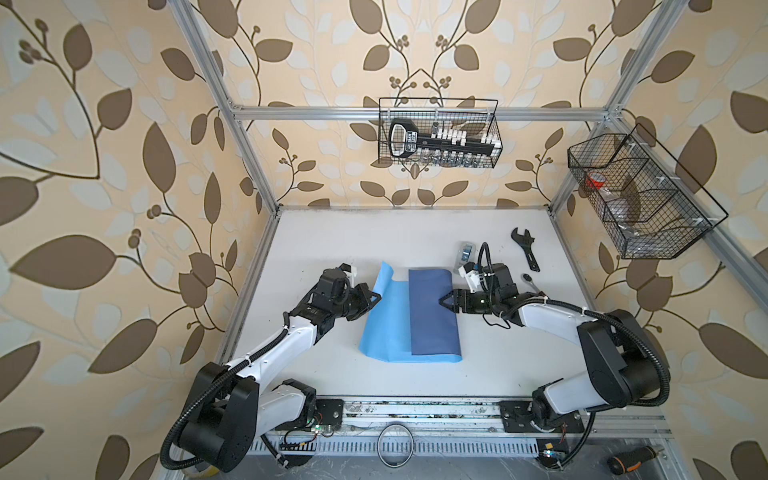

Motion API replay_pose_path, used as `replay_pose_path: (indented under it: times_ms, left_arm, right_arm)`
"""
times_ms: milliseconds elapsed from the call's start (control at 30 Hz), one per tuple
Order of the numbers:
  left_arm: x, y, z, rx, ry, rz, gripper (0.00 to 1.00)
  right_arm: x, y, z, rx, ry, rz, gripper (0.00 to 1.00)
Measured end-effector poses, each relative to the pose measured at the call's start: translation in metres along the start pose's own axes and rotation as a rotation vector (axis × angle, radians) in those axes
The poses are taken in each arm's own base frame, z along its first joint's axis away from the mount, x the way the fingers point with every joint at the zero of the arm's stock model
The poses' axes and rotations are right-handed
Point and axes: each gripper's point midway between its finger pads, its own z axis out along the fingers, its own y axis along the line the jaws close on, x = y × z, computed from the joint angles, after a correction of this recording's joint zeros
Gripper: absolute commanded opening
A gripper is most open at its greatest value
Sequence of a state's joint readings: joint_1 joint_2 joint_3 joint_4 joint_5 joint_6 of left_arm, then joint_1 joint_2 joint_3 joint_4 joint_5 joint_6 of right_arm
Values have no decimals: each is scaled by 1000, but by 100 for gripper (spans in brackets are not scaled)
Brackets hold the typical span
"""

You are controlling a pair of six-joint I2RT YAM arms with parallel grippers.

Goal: Wrap the gift box in paper

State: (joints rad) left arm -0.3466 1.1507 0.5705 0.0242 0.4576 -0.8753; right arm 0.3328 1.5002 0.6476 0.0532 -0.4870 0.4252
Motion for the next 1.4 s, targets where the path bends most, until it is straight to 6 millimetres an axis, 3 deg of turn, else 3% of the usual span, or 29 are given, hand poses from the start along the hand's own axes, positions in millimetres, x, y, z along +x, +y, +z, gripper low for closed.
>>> replay_pose_path:
  times_ms: [300,500,900,1233,1400]
  left_arm:
    - [10,-46,11,44,12,-46,0]
    - [18,-66,24,54,39,-78,0]
    - [28,-77,48,53,63,-150,5]
    - [39,-105,75,66,119,-115,7]
    - [54,-94,94,25,163,-107,13]
  right_arm:
    - [0,0,0,0,0,0,83]
    - [0,0,0,0,0,-1,83]
    - [0,0,0,0,0,-1,83]
    - [0,1,1,-3,-1,-4,83]
    - [-1,1,2,-4,-2,-5,82]
